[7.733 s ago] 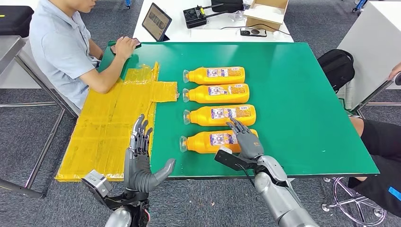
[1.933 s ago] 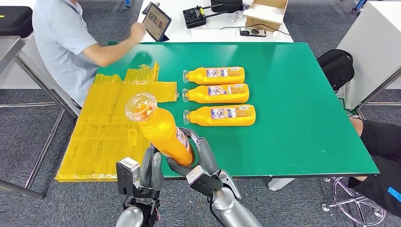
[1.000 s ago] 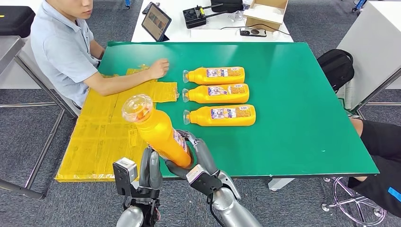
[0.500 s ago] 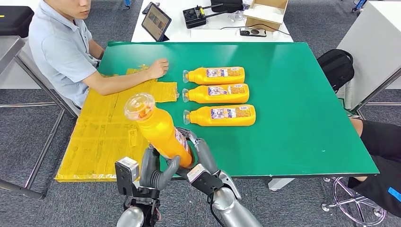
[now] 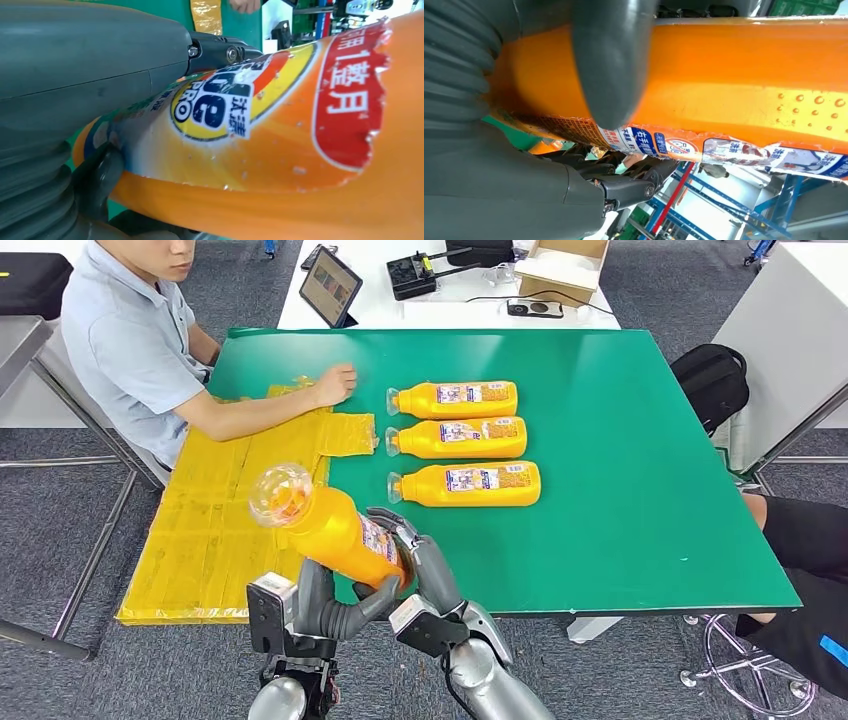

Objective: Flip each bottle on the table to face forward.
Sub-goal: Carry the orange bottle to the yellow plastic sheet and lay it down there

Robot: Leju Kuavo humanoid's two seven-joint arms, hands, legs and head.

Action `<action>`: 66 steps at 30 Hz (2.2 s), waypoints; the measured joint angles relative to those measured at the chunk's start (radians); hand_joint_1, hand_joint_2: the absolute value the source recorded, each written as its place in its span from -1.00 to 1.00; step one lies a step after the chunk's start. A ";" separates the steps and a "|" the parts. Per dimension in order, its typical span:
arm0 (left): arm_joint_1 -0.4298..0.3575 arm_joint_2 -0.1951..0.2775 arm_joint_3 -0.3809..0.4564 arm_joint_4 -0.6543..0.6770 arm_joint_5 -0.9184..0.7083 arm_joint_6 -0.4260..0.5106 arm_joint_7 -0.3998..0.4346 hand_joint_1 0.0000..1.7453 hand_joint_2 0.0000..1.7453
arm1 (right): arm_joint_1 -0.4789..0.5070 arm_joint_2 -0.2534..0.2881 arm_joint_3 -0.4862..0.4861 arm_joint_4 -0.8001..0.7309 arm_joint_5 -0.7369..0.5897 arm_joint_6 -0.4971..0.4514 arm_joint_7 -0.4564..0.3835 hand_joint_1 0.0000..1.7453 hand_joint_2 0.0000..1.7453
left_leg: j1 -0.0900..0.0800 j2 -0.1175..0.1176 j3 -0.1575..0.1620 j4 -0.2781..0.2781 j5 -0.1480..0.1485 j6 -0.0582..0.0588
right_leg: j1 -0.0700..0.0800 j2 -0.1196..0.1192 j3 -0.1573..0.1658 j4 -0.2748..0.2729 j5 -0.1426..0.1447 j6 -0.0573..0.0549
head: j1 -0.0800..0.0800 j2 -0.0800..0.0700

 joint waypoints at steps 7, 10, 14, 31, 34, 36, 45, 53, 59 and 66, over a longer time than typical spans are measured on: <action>-0.005 0.000 0.002 0.008 0.048 -0.039 0.041 -1.00 1.00 | 0.000 -0.003 0.020 0.016 0.028 -0.007 -0.022 0.00 1.00 | 0.000 0.000 0.000 0.000 0.000 0.000 | 0.000 0.000 0.000 0.000 0.000 0.000 | 0.000 0.000; -0.006 0.000 0.003 0.009 0.089 -0.077 0.053 -1.00 1.00 | -0.001 -0.006 0.024 0.026 0.025 -0.007 -0.036 0.02 1.00 | 0.000 0.000 0.000 0.000 0.000 0.000 | 0.000 0.000 0.000 0.000 0.000 0.000 | 0.000 0.000; -0.005 0.000 0.009 0.008 0.163 -0.145 0.048 -1.00 1.00 | -0.008 -0.007 0.029 0.043 0.021 -0.005 -0.051 -0.04 1.00 | 0.000 0.000 0.000 0.000 0.000 0.000 | 0.000 0.000 0.000 0.000 0.000 0.000 | 0.000 0.000; 0.008 0.001 0.046 -0.003 0.235 -0.223 0.024 1.00 1.00 | -0.029 -0.009 0.059 0.080 0.026 -0.004 -0.058 -0.28 1.00 | 0.000 0.000 0.000 0.000 0.000 0.000 | 0.000 0.000 0.000 0.000 0.000 0.000 | 0.000 0.000; 0.007 0.001 0.045 -0.003 0.183 -0.199 0.009 1.00 1.00 | -0.031 -0.009 0.061 0.080 0.030 -0.004 -0.058 -0.31 1.00 | 0.000 0.000 0.000 0.000 0.000 0.000 | 0.000 0.000 -0.001 0.000 0.000 0.000 | 0.000 0.000; 0.007 0.001 0.044 -0.003 0.171 -0.193 0.005 1.00 1.00 | -0.031 -0.009 0.063 0.080 0.031 -0.004 -0.058 -0.47 1.00 | 0.000 0.000 0.000 0.000 0.000 0.000 | 0.000 0.000 -0.001 0.000 0.000 0.000 | 0.000 0.000; 0.005 0.001 0.036 -0.007 0.211 -0.205 -0.002 1.00 1.00 | -0.039 -0.012 0.077 0.089 0.067 -0.004 -0.052 -1.00 1.00 | 0.000 0.000 0.000 0.000 0.000 0.000 | 0.000 0.000 -0.001 0.000 0.000 0.000 | 0.000 0.000; 0.006 0.001 0.039 -0.010 0.270 -0.227 0.002 1.00 1.00 | -0.042 -0.018 0.089 0.089 0.064 -0.017 -0.056 -1.00 -1.00 | 0.000 0.000 0.000 0.000 0.000 0.000 | 0.000 0.000 -0.001 0.000 0.000 0.000 | 0.000 0.000; -0.007 0.001 0.045 -0.012 0.287 -0.232 0.008 1.00 1.00 | -0.016 -0.030 0.123 0.042 0.042 -0.077 -0.063 -1.00 -1.00 | 0.000 0.000 0.000 0.000 0.000 0.000 | 0.000 0.000 -0.001 0.000 0.000 0.000 | 0.000 0.000; -0.013 0.001 0.047 -0.015 0.283 -0.219 0.012 1.00 1.00 | -0.001 -0.044 0.143 0.003 0.012 -0.106 -0.063 -1.00 -1.00 | 0.000 0.000 0.000 0.000 0.000 0.000 | 0.000 0.000 -0.001 0.000 0.000 0.000 | 0.000 0.000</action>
